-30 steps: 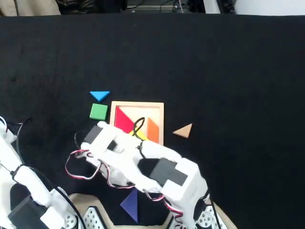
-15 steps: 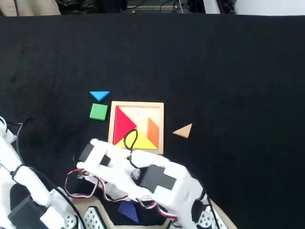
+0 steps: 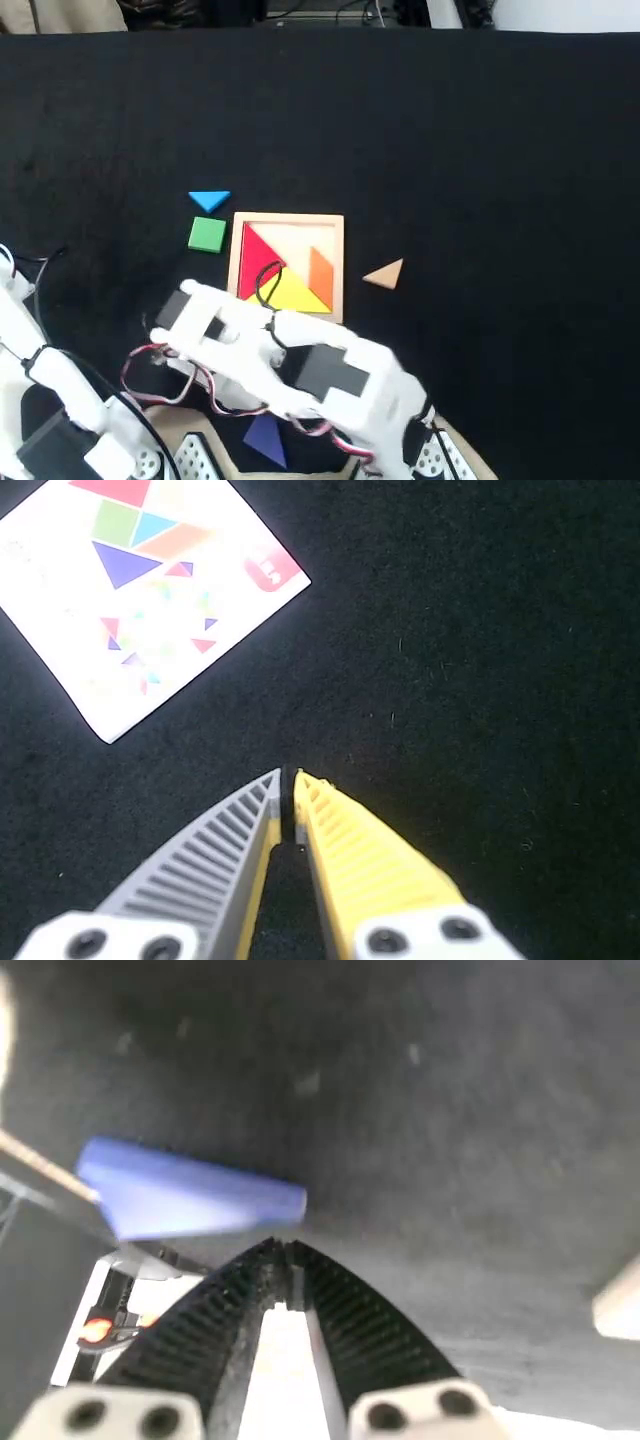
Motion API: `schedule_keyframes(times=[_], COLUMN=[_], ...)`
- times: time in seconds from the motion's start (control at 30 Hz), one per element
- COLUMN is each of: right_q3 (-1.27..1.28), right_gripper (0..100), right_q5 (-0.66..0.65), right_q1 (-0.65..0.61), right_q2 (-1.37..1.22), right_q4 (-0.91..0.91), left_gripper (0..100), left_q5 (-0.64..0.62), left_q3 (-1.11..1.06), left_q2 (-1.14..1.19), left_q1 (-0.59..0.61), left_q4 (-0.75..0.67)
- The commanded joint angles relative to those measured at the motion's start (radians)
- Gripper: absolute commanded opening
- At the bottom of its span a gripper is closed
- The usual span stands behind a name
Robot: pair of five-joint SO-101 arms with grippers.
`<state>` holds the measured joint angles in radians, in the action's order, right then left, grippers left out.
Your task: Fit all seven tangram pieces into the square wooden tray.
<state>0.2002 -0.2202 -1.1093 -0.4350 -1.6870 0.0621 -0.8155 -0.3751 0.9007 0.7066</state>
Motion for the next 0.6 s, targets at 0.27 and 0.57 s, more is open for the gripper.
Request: schedule_keyframes(times=[0.27, 0.57], right_q3=[-0.001, 0.004], right_gripper=[1.1, 1.1], right_q5=[0.012, 0.055], right_q1=[-0.104, -0.115], right_q2=[0.197, 0.104], right_q4=[0.028, 0.081], left_gripper=[4, 4], left_q5=[-0.011, -0.012], left_q3=[0.048, 0.090], left_q2=[-0.028, -0.028], left_q1=[0.002, 0.002], left_q4=[-0.009, -0.011])
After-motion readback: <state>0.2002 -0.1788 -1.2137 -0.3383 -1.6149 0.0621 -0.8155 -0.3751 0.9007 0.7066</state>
